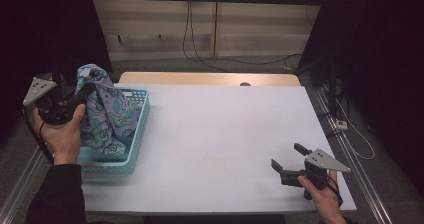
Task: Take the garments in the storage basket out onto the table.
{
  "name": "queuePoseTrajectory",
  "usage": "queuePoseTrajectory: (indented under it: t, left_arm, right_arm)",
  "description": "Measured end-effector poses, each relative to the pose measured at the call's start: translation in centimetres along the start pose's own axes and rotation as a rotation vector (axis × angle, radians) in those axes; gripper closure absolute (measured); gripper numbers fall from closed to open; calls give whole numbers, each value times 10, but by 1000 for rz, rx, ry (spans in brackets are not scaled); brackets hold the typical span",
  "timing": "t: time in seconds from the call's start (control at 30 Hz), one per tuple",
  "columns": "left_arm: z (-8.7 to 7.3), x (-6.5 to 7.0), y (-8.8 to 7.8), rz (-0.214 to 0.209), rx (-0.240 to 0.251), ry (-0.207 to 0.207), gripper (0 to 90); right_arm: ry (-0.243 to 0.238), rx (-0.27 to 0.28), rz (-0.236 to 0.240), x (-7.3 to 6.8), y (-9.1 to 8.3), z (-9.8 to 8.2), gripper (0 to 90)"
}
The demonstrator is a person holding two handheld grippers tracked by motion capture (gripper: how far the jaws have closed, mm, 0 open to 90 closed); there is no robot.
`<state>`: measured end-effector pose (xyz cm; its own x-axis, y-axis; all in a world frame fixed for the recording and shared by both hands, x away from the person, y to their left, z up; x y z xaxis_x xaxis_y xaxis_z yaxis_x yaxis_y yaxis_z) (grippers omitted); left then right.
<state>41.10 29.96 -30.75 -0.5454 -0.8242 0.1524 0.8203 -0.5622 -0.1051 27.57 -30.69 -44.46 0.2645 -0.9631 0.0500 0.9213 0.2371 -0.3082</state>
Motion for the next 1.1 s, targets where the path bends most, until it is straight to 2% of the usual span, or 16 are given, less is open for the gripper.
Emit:
queuePoseTrajectory:
  t: [0.13,0.23,0.73,0.83,1.1]
  left_arm:
    - [8,2,-2,19,23,6,805]
    - [14,5,-3,41,41,30,805]
    - [35,9,-16,44,105,54,805]
    - [40,10,-19,33,118,59,805]
    - [51,19,-25,23,155,78,805]
  right_arm:
    - [-5,4,-1,-1,0,0,9]
    - [-2,2,2,-2,0,1,9]
    - [-5,4,4,-2,-1,1,9]
    - [-5,4,5,-2,0,1,9]
    - [-3,4,5,-2,-1,1,9]
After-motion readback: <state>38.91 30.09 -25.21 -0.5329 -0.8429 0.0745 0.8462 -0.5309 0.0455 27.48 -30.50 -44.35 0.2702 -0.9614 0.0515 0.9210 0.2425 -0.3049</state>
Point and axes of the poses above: each handheld gripper's, and its own axes: y roughly forward along the jaws, z roughly out of its top, x roughly to its right, the point moved 1 cm from there along y, roughly forward along the jaws, and after that the axes turned 13 degrees about -z, right-handed, at the moved point
